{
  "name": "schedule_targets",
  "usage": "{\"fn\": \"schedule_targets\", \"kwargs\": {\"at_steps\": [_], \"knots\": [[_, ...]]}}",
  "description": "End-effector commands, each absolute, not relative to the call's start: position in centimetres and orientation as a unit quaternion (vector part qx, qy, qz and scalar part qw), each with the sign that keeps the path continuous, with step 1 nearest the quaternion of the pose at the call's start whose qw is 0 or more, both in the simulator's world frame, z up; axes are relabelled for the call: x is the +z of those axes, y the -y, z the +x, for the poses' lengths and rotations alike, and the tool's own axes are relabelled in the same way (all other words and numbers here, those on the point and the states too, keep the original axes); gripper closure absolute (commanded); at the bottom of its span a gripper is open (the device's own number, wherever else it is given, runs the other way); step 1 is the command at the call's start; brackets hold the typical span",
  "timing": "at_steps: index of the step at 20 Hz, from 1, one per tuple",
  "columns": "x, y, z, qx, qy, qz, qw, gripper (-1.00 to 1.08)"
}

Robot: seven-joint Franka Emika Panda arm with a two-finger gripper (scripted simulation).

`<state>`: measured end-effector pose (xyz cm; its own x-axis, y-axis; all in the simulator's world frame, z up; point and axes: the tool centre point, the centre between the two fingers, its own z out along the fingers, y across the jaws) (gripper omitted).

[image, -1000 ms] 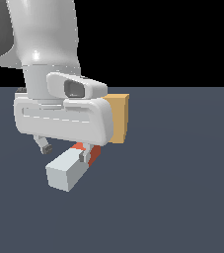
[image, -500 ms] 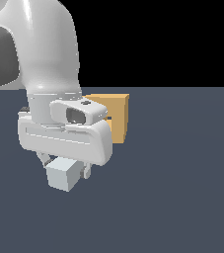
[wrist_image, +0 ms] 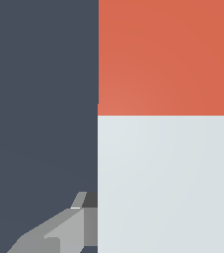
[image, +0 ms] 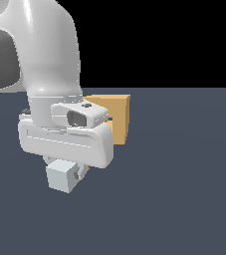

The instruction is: Insert the peg into the horizontal hole in a box.

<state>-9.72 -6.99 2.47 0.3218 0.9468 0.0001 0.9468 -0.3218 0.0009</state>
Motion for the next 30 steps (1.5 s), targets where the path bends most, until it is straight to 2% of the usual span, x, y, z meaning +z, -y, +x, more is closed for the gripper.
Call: {"fn": "schedule_targets", "kwargs": {"at_steps": [1, 9, 21, 30], "knots": [[2.4, 7.0, -9.8, 0.0, -0.582, 0.813, 0.0, 1.08], [3.2, 6.2, -9.1, 0.0, -0.59, 0.808, 0.001, 1.08], [7.0, 1.7, -5.6, -0.001, -0.63, 0.777, 0.001, 1.08], [6.9, 1.6, -5.6, 0.0, -0.63, 0.777, 0.0, 1.08]]}}
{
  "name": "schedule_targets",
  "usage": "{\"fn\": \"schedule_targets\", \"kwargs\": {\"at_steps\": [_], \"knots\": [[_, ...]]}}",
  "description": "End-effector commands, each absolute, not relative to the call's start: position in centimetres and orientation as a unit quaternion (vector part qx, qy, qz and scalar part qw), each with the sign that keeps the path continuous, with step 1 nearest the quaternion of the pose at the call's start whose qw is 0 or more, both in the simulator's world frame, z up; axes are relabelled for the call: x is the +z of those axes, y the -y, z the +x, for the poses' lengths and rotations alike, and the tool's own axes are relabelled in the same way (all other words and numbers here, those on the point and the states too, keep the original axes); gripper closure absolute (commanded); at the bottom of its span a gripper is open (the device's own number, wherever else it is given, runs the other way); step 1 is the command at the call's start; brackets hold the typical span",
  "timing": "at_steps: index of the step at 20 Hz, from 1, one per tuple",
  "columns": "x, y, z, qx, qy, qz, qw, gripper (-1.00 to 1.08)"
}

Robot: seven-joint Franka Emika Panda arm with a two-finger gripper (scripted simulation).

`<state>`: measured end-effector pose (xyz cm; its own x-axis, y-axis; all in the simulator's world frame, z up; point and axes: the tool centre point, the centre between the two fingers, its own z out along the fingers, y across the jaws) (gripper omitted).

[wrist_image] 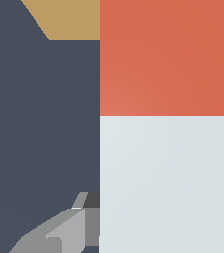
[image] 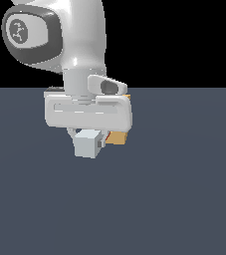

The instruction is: Insert the peg into the horizontal hole in a box.

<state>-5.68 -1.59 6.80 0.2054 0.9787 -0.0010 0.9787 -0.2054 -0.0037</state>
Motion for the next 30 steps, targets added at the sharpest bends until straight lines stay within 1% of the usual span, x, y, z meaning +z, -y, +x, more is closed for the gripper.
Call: {"fn": "schedule_targets", "kwargs": {"at_steps": [1, 13, 17, 25, 30], "knots": [[6.9, 1.6, -5.6, 0.0, 0.63, -0.777, 0.0, 1.08], [6.9, 1.1, -5.5, 0.0, 0.631, -0.776, 0.0, 1.08], [7.0, -0.6, -5.2, 0.0, 0.631, -0.776, 0.0, 1.08], [7.1, -5.8, -4.1, -0.001, 0.631, -0.776, -0.001, 1.08], [7.1, -7.2, -3.7, -0.001, 0.631, -0.776, -0.001, 1.08]]}}
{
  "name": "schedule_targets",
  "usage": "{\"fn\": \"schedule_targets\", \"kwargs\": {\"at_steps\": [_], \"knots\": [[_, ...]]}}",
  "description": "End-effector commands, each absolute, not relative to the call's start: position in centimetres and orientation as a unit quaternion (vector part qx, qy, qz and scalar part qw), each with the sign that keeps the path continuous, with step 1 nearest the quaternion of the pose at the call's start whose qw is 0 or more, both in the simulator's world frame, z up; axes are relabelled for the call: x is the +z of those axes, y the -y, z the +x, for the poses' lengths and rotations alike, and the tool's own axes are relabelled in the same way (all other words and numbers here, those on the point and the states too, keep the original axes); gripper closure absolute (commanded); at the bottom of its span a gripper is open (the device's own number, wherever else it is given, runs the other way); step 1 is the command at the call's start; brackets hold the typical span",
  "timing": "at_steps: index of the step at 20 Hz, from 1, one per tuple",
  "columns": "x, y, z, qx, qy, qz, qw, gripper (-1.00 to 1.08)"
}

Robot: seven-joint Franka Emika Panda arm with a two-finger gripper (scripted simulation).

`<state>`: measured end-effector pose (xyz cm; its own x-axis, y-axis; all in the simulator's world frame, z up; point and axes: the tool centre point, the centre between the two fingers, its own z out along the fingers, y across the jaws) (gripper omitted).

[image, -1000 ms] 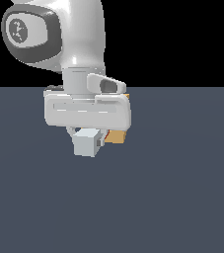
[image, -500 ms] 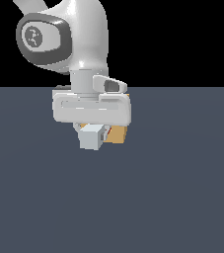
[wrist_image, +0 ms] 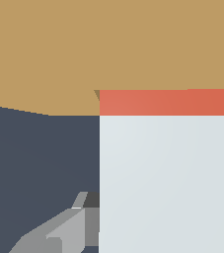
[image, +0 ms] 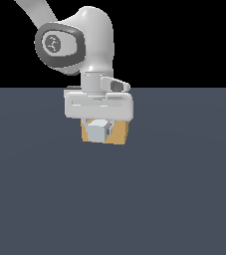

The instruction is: Insert the peg into the horizontal hole in a box.

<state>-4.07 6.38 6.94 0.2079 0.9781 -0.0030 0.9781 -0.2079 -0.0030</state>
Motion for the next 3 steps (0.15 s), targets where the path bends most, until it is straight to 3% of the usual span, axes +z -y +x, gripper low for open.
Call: {"fn": "schedule_targets", "kwargs": {"at_steps": [1, 3], "knots": [[7.13, -7.21, -3.68, -0.001, 0.631, -0.776, -0.001, 1.08], [7.13, -7.14, -3.63, -0.001, 0.631, -0.776, -0.001, 1.08]]}}
